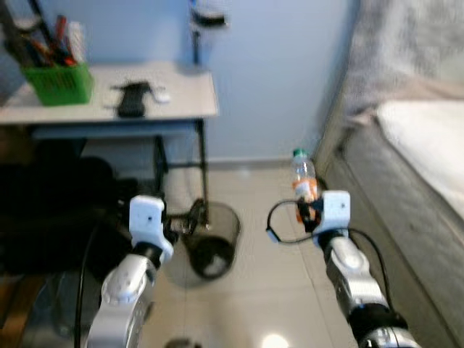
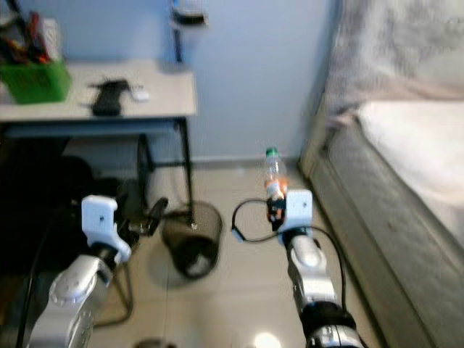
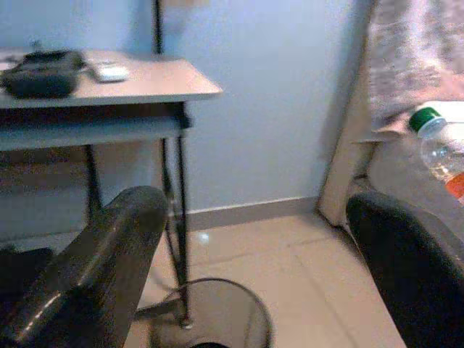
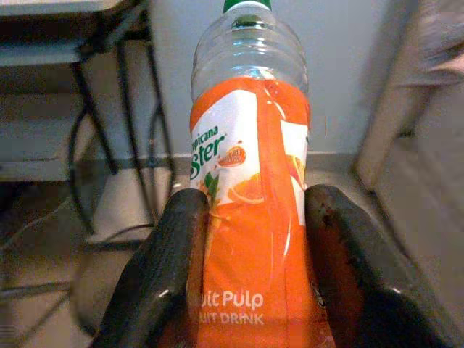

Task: Clean up the room

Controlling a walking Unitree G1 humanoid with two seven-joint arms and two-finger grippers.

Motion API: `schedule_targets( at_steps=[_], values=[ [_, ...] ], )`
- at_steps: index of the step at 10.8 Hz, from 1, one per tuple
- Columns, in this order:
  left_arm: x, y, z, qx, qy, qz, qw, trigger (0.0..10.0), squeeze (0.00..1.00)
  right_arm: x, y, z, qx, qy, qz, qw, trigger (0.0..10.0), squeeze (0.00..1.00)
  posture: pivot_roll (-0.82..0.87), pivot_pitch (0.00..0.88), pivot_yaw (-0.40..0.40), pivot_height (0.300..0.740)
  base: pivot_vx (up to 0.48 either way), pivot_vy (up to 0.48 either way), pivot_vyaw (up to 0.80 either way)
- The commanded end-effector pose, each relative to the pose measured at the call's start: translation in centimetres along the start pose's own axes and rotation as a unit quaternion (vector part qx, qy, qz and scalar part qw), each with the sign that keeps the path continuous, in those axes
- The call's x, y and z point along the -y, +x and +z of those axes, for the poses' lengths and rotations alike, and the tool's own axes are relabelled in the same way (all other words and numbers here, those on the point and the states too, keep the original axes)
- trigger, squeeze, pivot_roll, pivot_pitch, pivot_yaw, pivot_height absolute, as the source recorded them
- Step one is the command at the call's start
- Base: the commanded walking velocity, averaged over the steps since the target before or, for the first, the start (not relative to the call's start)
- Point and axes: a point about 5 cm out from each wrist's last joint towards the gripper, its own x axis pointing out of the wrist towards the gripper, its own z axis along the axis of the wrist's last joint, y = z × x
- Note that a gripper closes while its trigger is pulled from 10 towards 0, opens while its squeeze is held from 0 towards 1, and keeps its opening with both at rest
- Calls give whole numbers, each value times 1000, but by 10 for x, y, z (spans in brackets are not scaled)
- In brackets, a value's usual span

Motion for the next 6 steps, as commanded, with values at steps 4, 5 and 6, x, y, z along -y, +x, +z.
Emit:
schedule_targets(
  at_steps=[4,5,6],
  values=[
    [3,3,4,6,3,-5,1000,10000,0,0,7,8,6,-8,7,1000,10000,0,63,0,-17,711,461,0,0],
    [3,4,4,6,2,-9,1000,10000,0,1,8,8,3,-10,7,1000,10000,0,69,0,-18,711,461,0,0],
    [5,5,5,6,1,-15,1000,10000,0,-1,10,8,-3,-13,10,1000,10000,0,72,0,-20,711,461,0,0]
  ],
)
